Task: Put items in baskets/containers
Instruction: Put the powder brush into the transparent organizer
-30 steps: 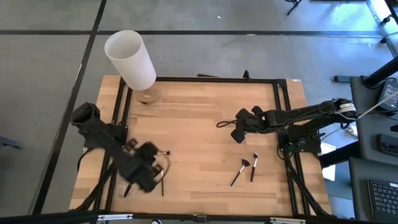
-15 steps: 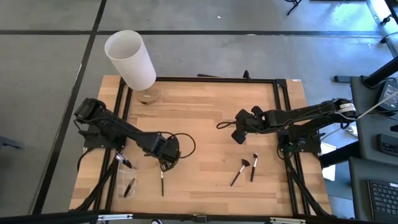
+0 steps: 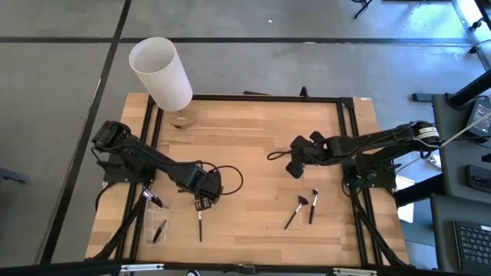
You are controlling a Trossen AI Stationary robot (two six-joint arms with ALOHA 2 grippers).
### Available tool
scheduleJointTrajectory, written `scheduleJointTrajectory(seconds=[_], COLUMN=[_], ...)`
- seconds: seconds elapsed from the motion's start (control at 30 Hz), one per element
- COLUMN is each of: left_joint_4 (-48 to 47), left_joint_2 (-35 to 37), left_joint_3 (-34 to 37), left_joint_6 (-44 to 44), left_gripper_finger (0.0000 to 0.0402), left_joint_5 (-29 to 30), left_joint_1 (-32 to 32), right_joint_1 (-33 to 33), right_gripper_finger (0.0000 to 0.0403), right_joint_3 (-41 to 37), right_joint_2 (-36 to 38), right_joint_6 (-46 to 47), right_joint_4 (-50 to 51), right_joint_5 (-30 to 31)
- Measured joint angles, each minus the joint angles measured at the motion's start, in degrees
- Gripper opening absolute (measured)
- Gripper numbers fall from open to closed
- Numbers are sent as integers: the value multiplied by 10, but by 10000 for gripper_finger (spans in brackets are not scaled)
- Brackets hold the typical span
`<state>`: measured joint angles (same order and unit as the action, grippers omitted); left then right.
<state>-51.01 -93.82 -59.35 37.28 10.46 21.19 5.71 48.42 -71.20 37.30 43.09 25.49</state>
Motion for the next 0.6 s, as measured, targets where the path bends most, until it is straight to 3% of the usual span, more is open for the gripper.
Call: scheduleJointTrajectory(seconds=[0.2,0.43,0.6], left_joint_4=[1,26,63], left_joint_2=[-11,-36,-35], left_joint_3=[6,59,84], left_joint_6=[-6,-6,-8], left_gripper_finger=[143,170,167], left_joint_5=[20,10,9], left_joint_1=[11,12,12], right_joint_1=[10,9,9], right_gripper_finger=[155,155,155], right_joint_3=[0,0,0], right_joint_2=[0,0,0], right_joint_6=[-3,-3,-3], right_joint_4=[0,0,-4], right_joint_5=[-1,3,4])
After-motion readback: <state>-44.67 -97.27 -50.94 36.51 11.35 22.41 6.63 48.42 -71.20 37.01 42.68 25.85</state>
